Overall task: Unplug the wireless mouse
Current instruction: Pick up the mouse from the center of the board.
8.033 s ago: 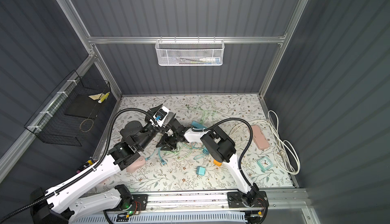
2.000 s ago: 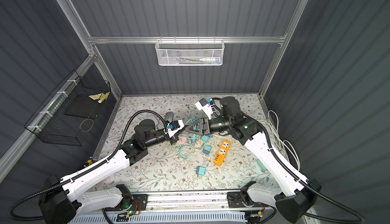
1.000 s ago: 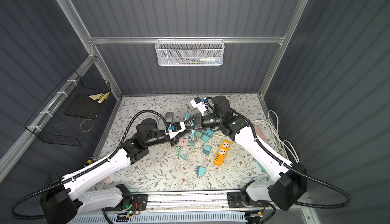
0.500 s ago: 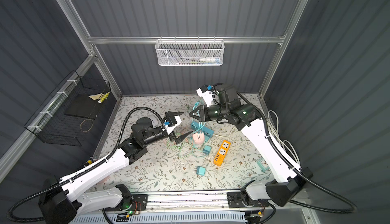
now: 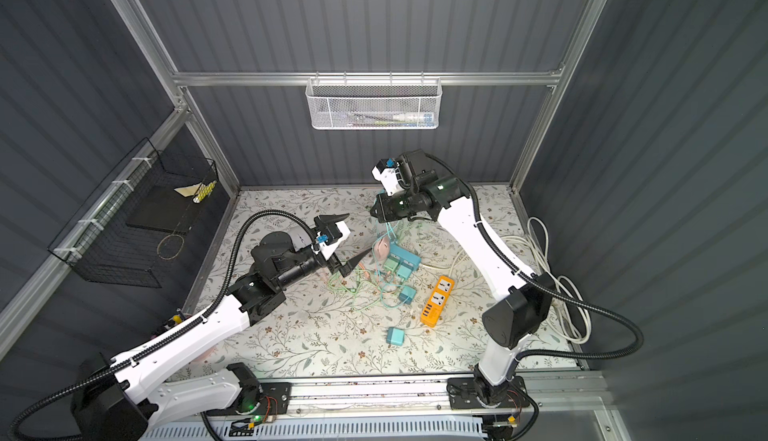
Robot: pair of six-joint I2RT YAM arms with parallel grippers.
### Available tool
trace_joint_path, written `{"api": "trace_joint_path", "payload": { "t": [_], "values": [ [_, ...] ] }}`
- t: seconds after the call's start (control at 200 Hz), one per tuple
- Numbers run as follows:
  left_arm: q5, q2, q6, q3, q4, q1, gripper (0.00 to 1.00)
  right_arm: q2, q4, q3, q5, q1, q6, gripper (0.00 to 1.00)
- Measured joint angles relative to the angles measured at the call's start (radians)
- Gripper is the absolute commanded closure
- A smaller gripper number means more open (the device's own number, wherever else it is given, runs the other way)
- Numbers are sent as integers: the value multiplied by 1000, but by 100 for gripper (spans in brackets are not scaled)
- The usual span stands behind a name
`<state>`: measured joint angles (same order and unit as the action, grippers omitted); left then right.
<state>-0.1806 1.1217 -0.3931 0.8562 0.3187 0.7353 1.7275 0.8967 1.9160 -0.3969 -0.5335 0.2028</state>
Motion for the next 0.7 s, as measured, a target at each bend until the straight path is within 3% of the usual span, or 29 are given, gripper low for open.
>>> {"api": "trace_joint_path", "payload": {
  "t": [0.275, 0.455, 0.701],
  "values": [
    [13, 0, -6, 0, 0, -13, 0, 26, 24, 126, 124, -3, -69, 100],
    [17, 0, -6, -1, 0, -21, 0, 113, 42, 298, 225, -15, -116, 100],
    [16, 2, -6, -1, 2, -31, 0, 142, 31, 308, 691, -105, -245, 100]
  ]
}}
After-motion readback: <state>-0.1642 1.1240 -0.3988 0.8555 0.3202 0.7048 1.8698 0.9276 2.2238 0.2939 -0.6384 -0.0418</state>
